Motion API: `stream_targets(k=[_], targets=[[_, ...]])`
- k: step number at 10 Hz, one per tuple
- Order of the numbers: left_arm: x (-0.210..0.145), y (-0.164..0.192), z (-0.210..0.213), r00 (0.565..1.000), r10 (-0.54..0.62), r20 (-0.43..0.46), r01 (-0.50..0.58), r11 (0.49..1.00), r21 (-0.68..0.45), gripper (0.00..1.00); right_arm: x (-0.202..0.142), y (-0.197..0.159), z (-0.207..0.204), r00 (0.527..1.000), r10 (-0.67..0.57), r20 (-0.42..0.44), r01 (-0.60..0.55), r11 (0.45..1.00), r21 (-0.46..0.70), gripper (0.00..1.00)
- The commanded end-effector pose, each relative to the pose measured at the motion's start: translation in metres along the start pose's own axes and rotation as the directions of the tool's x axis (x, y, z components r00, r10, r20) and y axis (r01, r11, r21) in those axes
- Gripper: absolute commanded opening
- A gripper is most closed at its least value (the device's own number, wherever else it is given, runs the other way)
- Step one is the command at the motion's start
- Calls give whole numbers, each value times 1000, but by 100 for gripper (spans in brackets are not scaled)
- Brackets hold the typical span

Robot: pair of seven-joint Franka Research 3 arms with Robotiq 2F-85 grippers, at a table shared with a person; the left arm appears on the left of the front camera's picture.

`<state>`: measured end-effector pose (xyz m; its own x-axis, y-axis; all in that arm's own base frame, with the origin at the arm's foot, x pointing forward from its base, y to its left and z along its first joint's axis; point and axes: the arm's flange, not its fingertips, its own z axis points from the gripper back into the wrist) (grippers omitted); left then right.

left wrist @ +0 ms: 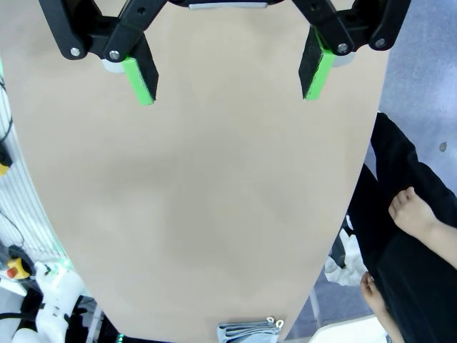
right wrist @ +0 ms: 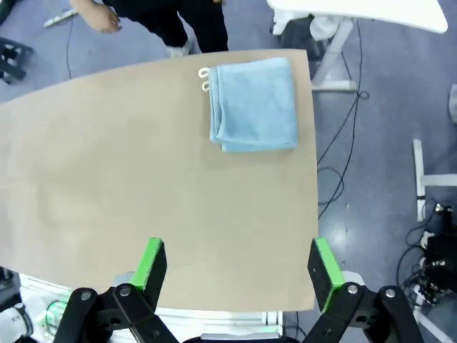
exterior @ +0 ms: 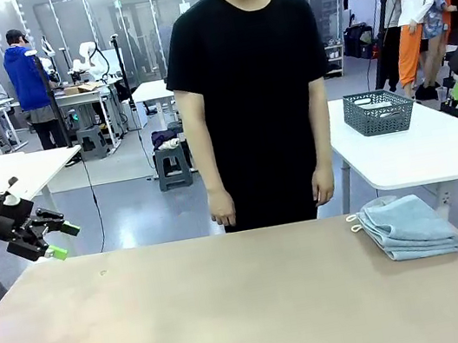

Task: Fold the towels and place them in the basket.
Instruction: Stack the folded Towel with hook on the right side of the table.

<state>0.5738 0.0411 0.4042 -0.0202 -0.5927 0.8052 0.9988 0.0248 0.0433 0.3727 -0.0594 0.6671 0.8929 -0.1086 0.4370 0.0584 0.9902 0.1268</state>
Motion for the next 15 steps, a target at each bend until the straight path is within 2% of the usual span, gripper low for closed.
stream_targets(k=[1, 2, 3, 15], targets=[[2, -1, 1, 1000, -4, 0, 4, 1000, 1, 100, -10, 3, -19, 999, -9, 39, 10, 1000, -18, 100], [2, -1, 1, 1000, -4, 0, 4, 1000, 1, 100, -8, 7, -25, 999, 8, 47, -5, 999, -48, 100], [2, -1, 1, 1000, -4, 0, 4, 1000, 1, 100, -7, 2, 0, 1000, 4, 29, -4, 1000, 1, 100], [2, -1, 1, 1000, -4, 0, 4, 1000, 1, 100, -7, 2, 0, 1000, 4, 29, -4, 1000, 1, 100]])
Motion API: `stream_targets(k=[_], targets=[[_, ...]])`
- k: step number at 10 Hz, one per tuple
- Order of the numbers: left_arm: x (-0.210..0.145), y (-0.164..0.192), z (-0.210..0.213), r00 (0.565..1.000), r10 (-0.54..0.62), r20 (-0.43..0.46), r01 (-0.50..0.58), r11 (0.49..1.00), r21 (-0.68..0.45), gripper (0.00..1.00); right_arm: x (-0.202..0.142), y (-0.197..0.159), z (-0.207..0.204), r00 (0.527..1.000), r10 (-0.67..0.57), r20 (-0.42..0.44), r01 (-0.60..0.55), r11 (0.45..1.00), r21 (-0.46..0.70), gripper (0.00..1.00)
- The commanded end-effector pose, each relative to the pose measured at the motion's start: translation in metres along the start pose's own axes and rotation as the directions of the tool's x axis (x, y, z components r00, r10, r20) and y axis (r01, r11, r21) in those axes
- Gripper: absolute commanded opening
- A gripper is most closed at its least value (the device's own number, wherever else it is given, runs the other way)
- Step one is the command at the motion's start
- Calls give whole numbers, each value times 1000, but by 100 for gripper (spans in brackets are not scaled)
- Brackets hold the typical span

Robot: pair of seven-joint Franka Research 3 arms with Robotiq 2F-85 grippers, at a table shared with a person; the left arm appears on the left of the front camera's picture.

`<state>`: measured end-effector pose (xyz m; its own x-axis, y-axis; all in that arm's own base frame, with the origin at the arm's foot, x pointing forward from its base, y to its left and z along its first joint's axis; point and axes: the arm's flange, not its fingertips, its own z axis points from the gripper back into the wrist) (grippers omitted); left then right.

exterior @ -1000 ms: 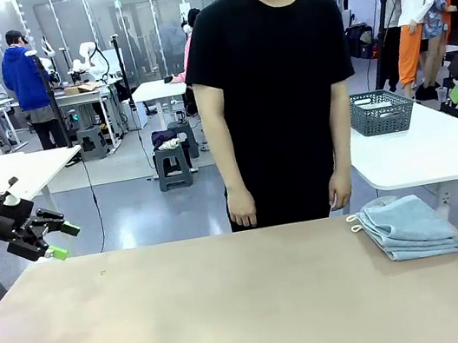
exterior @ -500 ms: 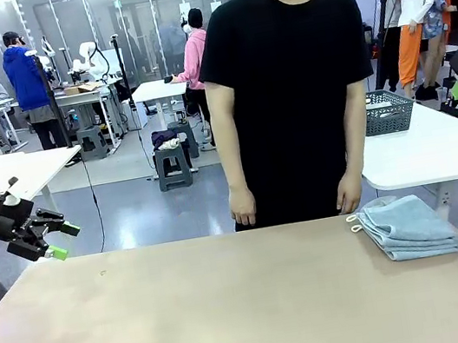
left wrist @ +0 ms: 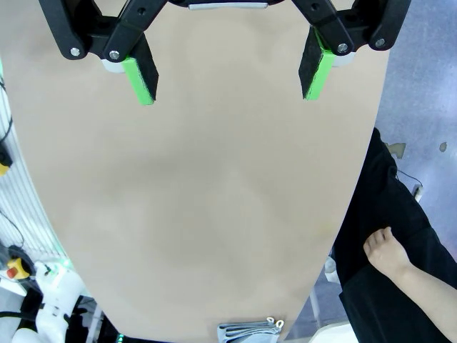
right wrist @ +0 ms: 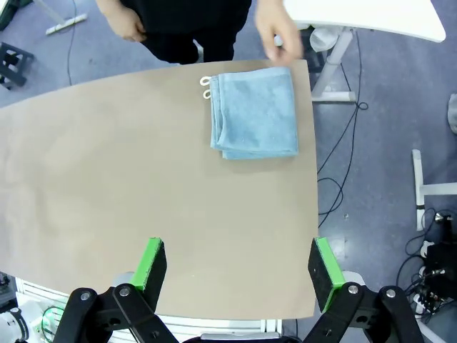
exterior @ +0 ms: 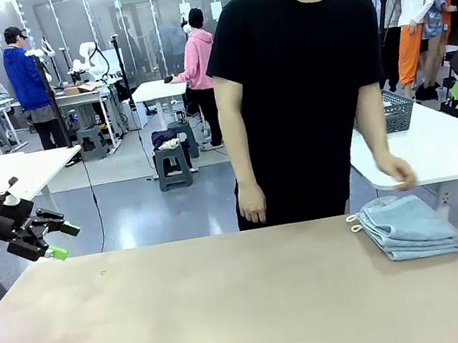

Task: Fold the towels and place them in the basket.
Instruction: Stack the folded Towel with hook on the right side of the table.

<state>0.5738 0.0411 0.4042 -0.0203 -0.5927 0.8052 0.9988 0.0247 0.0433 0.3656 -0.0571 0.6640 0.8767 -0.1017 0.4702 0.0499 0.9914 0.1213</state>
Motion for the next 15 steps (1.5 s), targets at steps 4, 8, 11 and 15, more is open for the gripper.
stream_targets(k=[4, 8, 11, 15], targets=[[2, -1, 1, 1000, -4, 0, 4, 1000, 1, 100, 1, 0, 0, 1000, -6, -8, 6, 1000, 2, 100], [2, -1, 1, 1000, -4, 0, 4, 1000, 1, 100, 1, 0, 0, 1000, -6, -8, 6, 1000, 2, 100], [2, -1, 1, 1000, -4, 0, 4, 1000, 1, 100, 1, 0, 0, 1000, -6, -8, 6, 1000, 2, 100], [2, -1, 1, 1000, -4, 0, 4, 1000, 1, 100, 1, 0, 0, 1000, -6, -8, 6, 1000, 2, 100]])
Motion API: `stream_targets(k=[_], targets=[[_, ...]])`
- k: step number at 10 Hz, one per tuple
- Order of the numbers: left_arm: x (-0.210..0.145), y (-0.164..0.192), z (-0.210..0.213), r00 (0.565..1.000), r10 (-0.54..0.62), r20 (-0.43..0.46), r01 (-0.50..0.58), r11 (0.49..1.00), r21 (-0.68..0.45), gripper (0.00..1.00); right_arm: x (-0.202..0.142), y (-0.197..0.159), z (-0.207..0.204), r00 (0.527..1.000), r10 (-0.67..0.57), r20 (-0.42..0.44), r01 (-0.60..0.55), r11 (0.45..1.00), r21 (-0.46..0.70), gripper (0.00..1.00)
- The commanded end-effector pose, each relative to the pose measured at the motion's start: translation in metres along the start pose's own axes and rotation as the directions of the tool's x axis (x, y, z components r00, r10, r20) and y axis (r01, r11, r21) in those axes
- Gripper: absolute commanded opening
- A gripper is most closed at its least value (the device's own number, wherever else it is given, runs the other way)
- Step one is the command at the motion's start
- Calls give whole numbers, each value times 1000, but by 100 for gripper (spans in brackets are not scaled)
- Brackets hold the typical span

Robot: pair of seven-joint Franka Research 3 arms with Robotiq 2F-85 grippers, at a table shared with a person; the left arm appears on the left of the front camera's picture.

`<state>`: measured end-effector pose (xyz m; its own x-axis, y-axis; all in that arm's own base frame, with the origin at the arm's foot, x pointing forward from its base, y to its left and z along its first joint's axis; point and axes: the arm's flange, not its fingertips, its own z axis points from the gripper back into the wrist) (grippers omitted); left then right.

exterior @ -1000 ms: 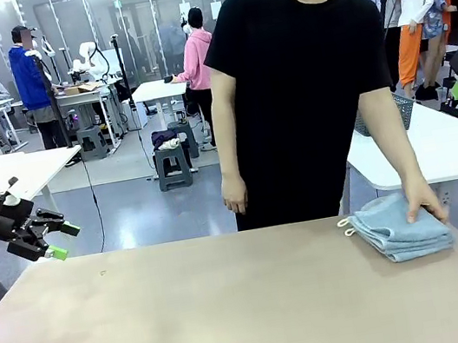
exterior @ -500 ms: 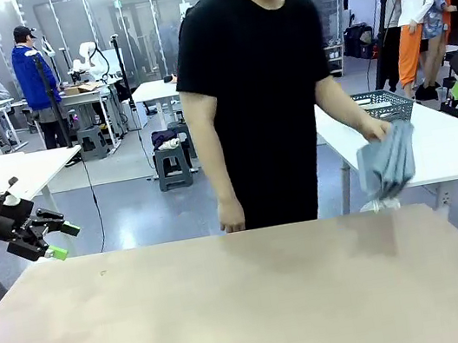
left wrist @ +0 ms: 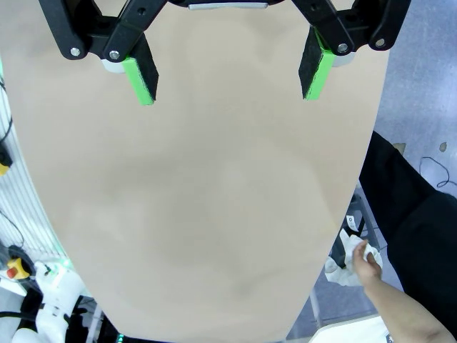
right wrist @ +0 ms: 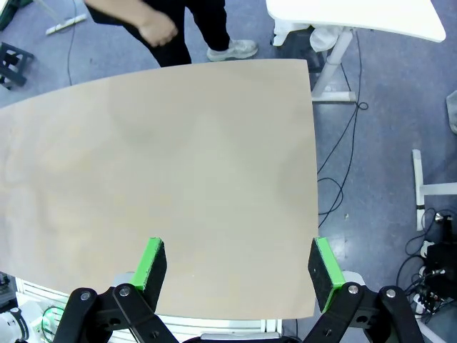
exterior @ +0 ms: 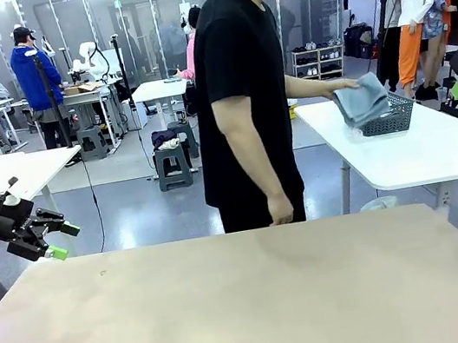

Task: Fold the towels and place them in the basket.
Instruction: Stack the folded Towel with hook on the right side of the table.

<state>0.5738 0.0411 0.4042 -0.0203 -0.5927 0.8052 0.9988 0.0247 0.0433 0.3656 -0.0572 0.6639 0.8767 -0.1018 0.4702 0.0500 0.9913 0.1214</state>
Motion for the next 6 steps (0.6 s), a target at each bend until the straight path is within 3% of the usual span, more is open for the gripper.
stream_targets(k=[1, 6], targets=[[2, -1, 1, 1000, -4, 0, 4, 1000, 1, 100, 1, 0, 0, 1000, -6, -8, 6, 1000, 1, 100], [2, -1, 1, 1000, -4, 0, 4, 1000, 1, 100, 1, 0, 0, 1000, -6, -8, 6, 1000, 1, 100]])
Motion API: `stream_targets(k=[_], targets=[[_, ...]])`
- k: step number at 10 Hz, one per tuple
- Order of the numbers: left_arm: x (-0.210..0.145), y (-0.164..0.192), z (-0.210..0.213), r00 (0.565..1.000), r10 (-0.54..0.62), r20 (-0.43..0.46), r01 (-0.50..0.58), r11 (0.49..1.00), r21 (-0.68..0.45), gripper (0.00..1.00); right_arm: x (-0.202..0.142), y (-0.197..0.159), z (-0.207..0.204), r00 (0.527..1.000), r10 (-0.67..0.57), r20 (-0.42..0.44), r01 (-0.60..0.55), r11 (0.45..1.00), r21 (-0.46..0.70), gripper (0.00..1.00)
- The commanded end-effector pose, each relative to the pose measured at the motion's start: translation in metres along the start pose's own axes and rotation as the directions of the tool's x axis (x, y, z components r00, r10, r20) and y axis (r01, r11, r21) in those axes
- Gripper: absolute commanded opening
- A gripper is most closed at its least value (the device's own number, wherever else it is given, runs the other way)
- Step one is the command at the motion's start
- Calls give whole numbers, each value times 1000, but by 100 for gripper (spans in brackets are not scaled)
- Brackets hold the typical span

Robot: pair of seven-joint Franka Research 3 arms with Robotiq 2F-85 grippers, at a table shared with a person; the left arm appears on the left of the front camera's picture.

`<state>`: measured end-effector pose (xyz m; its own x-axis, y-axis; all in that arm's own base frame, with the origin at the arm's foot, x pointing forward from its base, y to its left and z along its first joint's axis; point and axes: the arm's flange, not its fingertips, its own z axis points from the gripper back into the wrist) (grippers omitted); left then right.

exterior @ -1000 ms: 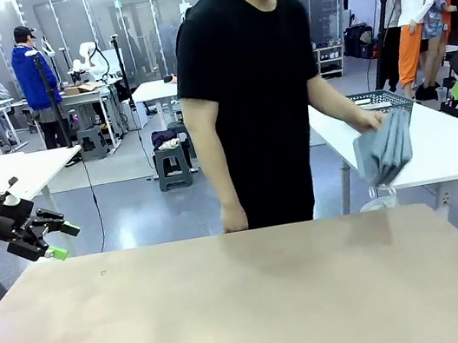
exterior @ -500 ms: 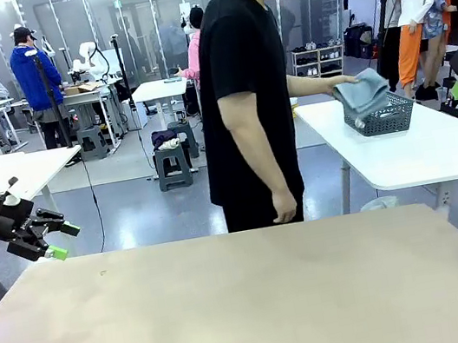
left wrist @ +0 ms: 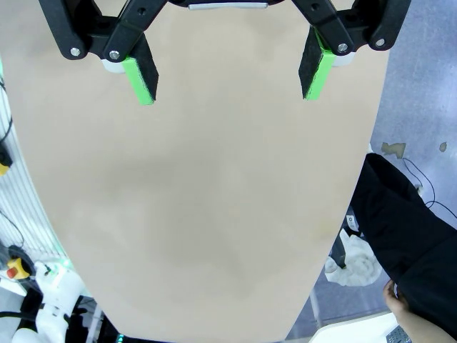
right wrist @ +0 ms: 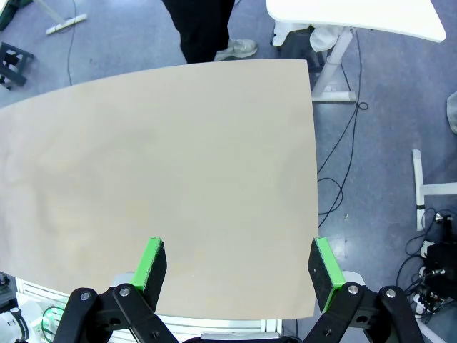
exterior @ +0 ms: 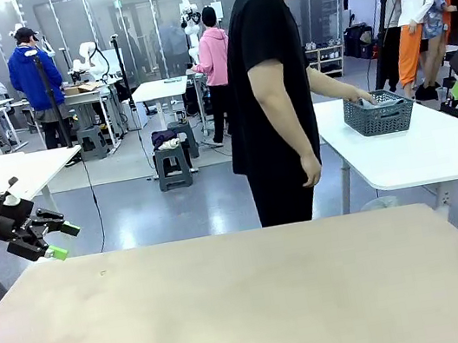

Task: Fold the towels and place them in the basket.
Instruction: Stack the folded Towel with hook on the right side of the table.

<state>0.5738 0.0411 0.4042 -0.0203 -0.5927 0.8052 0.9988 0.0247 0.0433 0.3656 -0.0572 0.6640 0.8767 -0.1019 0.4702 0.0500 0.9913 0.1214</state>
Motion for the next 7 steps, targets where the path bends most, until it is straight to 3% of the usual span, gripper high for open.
stream_targets(k=[1, 7], targets=[[2, -1, 1, 1000, -4, 0, 4, 1000, 1, 100, 1, 0, 0, 1000, -6, -8, 6, 1000, 1, 100], [2, -1, 1, 1000, -4, 0, 4, 1000, 1, 100, 1, 0, 0, 1000, -6, -8, 6, 1000, 1, 100]])
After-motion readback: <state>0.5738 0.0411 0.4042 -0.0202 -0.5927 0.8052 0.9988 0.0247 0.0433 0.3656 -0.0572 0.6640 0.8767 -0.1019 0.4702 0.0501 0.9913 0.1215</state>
